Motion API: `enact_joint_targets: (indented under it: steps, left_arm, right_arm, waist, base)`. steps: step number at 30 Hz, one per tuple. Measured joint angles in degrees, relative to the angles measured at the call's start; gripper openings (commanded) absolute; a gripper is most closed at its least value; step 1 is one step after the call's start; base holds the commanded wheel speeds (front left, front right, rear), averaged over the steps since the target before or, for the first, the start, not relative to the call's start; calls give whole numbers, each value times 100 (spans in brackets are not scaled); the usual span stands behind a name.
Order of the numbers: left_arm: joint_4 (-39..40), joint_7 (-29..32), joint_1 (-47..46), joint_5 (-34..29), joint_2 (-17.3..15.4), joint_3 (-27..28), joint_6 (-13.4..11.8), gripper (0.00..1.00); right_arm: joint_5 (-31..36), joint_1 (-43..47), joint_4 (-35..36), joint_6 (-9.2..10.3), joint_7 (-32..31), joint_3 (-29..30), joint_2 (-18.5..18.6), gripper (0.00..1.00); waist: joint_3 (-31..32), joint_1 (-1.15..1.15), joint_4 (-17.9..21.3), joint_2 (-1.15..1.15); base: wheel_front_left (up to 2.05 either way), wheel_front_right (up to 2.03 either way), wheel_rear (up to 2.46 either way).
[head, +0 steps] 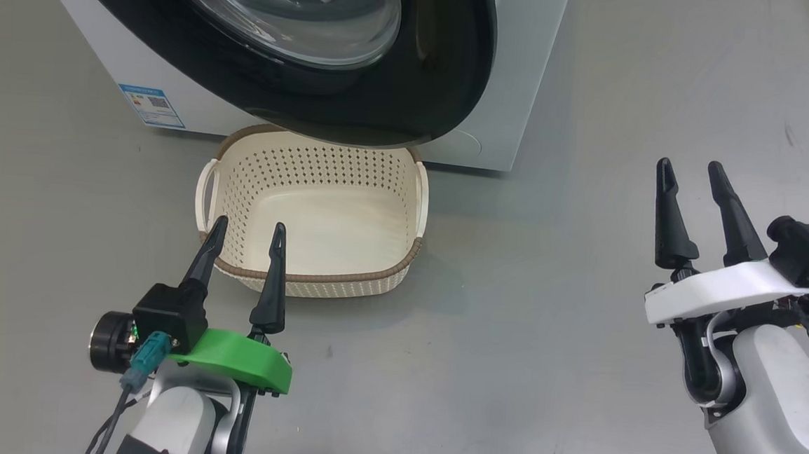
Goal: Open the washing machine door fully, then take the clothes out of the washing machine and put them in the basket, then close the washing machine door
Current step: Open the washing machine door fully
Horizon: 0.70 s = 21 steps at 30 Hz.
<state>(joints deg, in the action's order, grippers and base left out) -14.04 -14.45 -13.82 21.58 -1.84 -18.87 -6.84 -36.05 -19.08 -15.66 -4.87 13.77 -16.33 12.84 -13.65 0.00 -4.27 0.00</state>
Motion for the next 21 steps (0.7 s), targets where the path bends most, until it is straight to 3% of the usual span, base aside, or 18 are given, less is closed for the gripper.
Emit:
enact_joint_targets:
  steps: [8, 9, 10, 11, 15, 21]
  left_arm:
    - [102, 0, -21, 1, -3, -96, 0, 100]
    - [113, 0, -25, 1, -4, -116, 0, 100]
    - [123, 0, -29, 1, -4, -140, 0, 100]
    - [132, 0, -38, 3, -4, -162, 0, 100]
    - [168, 0, -180, 29, -4, -216, 0, 100]
    - [211, 0, -351, 131, -3, -394, 0, 100]
  right_arm:
    - [69, -564, 214, -5, -177, 29, 234, 100]
    - [67, -657, 227, -11, -213, 51, 259, 67]
    - [67, -749, 238, -11, -236, 77, 280, 15]
    - [111, -845, 246, -11, -240, 78, 341, 0]
    - [164, -1222, 252, -41, -459, 83, 594, 0]
    - [-243, -1756, 236, -78, -890, 271, 599, 0]
  waist:
    - [-255, 0, -116, 0]
    - [-296, 0, -131, 0]
    - [-337, 0, -147, 0]
    - [-378, 0, -164, 0]
    - [-538, 0, -250, 0]
    - [-774, 0, -413, 0]
  base:
    - [0, 0, 0]
    - [0, 0, 0]
    - [0, 0, 0]
    - [0, 0, 0]
    - [0, 0, 0]
    - [0, 0, 0]
